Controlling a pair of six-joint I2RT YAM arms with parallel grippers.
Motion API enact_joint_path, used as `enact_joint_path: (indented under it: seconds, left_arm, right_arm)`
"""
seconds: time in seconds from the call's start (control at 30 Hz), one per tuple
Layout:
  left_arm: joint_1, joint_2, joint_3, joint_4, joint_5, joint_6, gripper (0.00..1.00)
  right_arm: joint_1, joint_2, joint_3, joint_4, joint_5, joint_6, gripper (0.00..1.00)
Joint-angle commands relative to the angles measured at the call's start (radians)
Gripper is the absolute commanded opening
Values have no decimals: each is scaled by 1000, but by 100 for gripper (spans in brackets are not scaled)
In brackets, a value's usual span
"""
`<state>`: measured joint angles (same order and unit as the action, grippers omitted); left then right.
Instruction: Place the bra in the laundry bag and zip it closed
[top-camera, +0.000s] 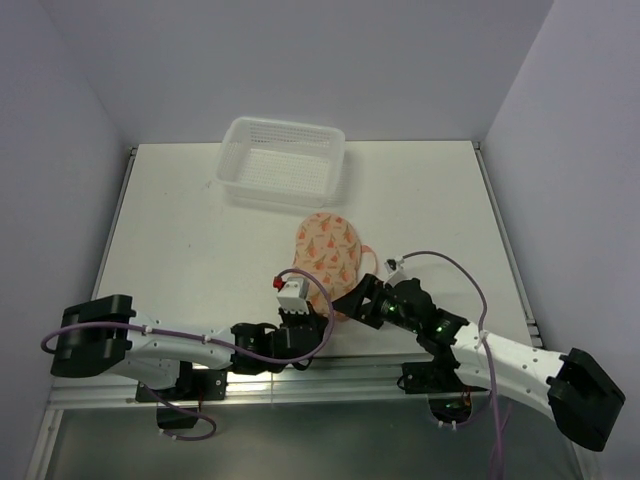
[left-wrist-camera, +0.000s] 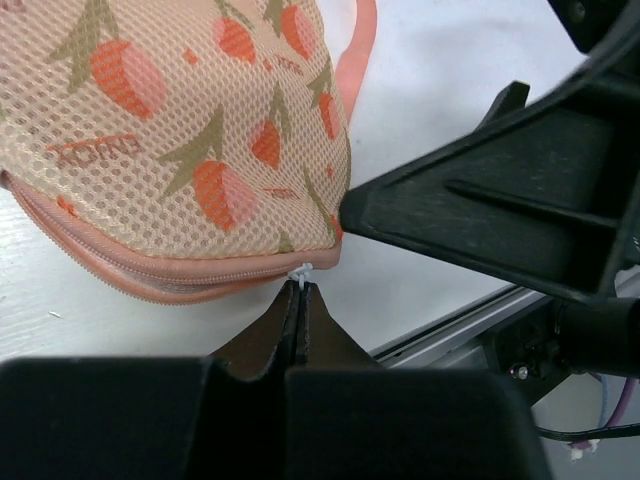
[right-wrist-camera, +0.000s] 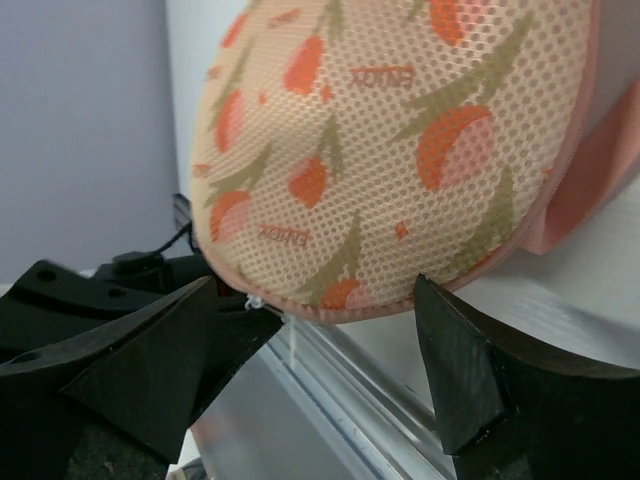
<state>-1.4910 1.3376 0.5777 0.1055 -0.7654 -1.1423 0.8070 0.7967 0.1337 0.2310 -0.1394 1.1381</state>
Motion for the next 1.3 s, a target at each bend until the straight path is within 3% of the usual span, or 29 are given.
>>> enact_joint_path:
  seconds: [0.0,0.1,0.2,0.47,0.67,0.77,1.07,1.2,1.27]
  left_arm:
    - [9,-63,1,13,-41,-13,0]
    - [21,-74,-10,20,-20,-20,0]
    - [28,-84,-25,78,0,-17,0]
    - [26,-58,-39,92,15,-42,0]
    - [60,-117,-58,48,-31,-28,0]
    - [66,-133,-68,60,-31,-28,0]
    - [64,-83,-78,154,23,-23,0]
    - [61,-55,-78,206,61,-8,0]
    - [58,-48,-76,218,74,7,0]
  right_arm:
    - [14,-95,-8,15,-7,23,87]
    - [18,-210,-9,-130,92,9,96]
    - [18,-243,-28,-112,81,40,96]
    - [31,-34,1,87,-35,74,96]
    - [49,-295,23,-232,194,-3,90]
    - [49,-376,32,-302,218,-2,88]
    - [64,-228,-13,-96,144,49,89]
    - [64,-82,20,28,106,43,90]
    - [64,-9,23,83,106,48,85]
